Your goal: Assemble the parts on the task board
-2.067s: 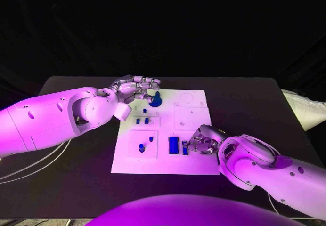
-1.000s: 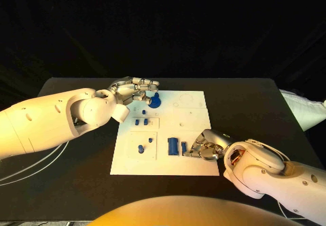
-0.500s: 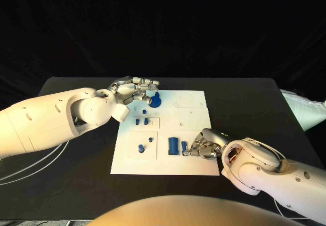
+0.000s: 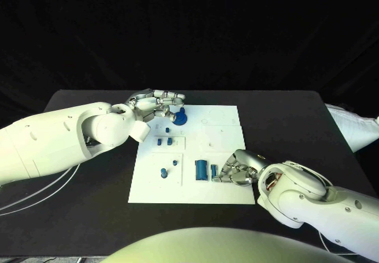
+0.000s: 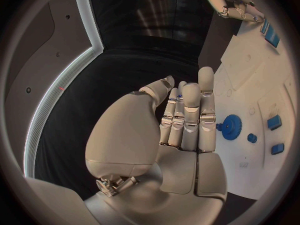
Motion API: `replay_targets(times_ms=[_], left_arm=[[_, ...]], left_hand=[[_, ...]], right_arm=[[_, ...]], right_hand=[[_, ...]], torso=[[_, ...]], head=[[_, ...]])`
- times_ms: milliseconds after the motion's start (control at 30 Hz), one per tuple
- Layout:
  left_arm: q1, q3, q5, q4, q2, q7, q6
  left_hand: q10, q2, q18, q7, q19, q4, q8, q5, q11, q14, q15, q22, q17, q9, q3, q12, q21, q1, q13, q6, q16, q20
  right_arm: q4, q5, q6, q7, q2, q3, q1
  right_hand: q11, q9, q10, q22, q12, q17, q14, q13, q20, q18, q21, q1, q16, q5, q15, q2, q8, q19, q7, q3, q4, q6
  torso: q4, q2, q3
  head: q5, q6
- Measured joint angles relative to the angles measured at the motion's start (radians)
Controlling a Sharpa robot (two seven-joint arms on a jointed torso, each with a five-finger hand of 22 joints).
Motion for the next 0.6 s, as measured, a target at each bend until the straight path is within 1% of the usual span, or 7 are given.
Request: replay_targets(times_ms=[100,200,300,333,400,467,600], left_arm=[[0.000,0.000,0.000,0.000,-0.001,0.000,0.000],[0.000,-0.002,0.000,-0.006,-0.001,0.000,0.000],[-0.001,-0.011,0.000,-0.017,0.001,0.003,-0.001],[-0.001,-0.012,0.001,-0.021,0.002,0.004,-0.002],[-0.004,-0.013,0.004,-0.031,0.005,0.010,-0.008],[-0.009,-0.013,0.011,-0.040,0.010,0.021,-0.019],[-0.026,-0.016,0.039,-0.059,0.022,0.053,-0.064]], left_hand=[[-0.003,0.000,0.000,0.003,0.000,0.000,0.000,0.000,-0.003,0.000,0.000,-0.001,-0.001,0.000,0.000,0.000,0.000,0.000,0.000,-0.004,0.000,0.000],[-0.003,0.000,0.000,0.003,0.000,0.000,0.000,0.000,-0.003,-0.003,0.003,-0.001,-0.003,0.000,0.000,0.000,0.000,0.000,0.000,-0.004,0.000,0.000],[-0.003,0.000,0.000,0.003,0.000,0.000,0.004,0.000,-0.003,-0.003,0.003,-0.001,-0.006,0.000,0.000,0.004,0.000,0.000,0.001,-0.004,0.000,0.000],[-0.003,0.000,0.000,0.003,0.000,0.000,0.004,0.000,-0.003,-0.003,0.003,-0.001,-0.007,0.000,0.000,0.004,-0.002,0.000,0.001,-0.004,0.000,0.000],[-0.005,0.005,0.000,0.003,-0.004,0.006,0.005,0.000,-0.001,-0.009,0.005,-0.002,-0.013,0.000,-0.006,0.004,-0.006,-0.005,0.001,-0.004,0.000,0.004],[-0.014,0.005,0.000,0.001,-0.009,0.003,0.015,0.000,-0.003,-0.026,0.003,-0.004,-0.034,0.001,-0.008,0.009,-0.010,-0.005,0.001,-0.005,-0.013,0.004],[-0.018,0.008,0.000,-0.016,-0.029,0.006,0.029,0.000,-0.006,-0.068,0.000,-0.008,-0.083,0.004,-0.012,0.023,-0.021,-0.008,0.001,0.013,-0.039,0.004]], right_arm=[[0.005,0.010,-0.048,0.015,-0.010,0.001,0.000],[0.008,0.040,-0.121,0.040,-0.023,0.006,0.002],[-0.008,0.115,-0.196,0.084,-0.030,0.009,0.023],[-0.020,0.148,-0.216,0.103,-0.030,0.010,0.034],[-0.058,0.247,-0.258,0.162,-0.030,0.013,0.061],[-0.097,0.346,-0.286,0.225,-0.030,0.014,0.080],[-0.194,0.570,-0.311,0.379,-0.012,0.013,0.116]], right_hand=[[0.004,0.000,-0.004,0.000,-0.023,0.000,0.000,-0.010,0.000,0.000,-0.011,0.000,-0.006,0.034,0.000,0.000,0.000,0.000,0.002,-0.004,0.004,-0.004],[0.015,-0.003,-0.023,0.000,-0.068,0.000,0.000,-0.034,0.000,0.000,-0.039,0.000,-0.030,0.093,0.000,0.000,-0.019,0.000,0.009,-0.011,0.011,-0.034],[0.027,-0.013,-0.067,0.000,-0.176,0.000,-0.002,-0.098,0.001,0.000,-0.093,0.026,-0.079,0.133,0.010,0.010,-0.046,-0.001,0.026,-0.016,0.011,-0.073],[0.031,-0.016,-0.084,0.000,-0.215,0.000,-0.002,-0.123,0.008,0.006,-0.113,0.042,-0.098,0.140,0.015,0.014,-0.053,-0.008,0.033,-0.016,0.011,-0.080],[0.039,-0.021,-0.127,-0.003,-0.317,0.000,-0.002,-0.188,0.019,0.032,-0.170,0.081,-0.149,0.143,0.016,0.026,-0.067,-0.036,0.040,-0.012,-0.004,-0.100],[0.044,-0.025,-0.162,-0.034,-0.395,-0.023,-0.003,-0.239,0.021,0.032,-0.219,0.133,-0.194,0.138,0.019,0.042,-0.074,-0.061,0.048,0.006,-0.028,-0.109],[0.056,-0.034,-0.234,-0.227,-0.509,-0.199,-0.035,-0.328,0.030,0.089,-0.431,0.218,-0.382,0.075,0.039,0.069,-0.087,-0.169,0.058,0.044,-0.065,-0.126]], torso=[[-0.0001,-0.001,0.0000],[-0.0008,-0.002,0.0006],[-0.0026,-0.006,0.0019],[-0.0033,-0.008,0.0024],[-0.0058,-0.014,0.0024],[-0.0083,-0.021,0.0018],[-0.0125,-0.038,-0.0011]], head=[[0.000,0.001],[0.002,0.005],[0.004,0.012],[0.004,0.014],[0.003,0.018],[0.003,0.023],[0.004,0.037]])
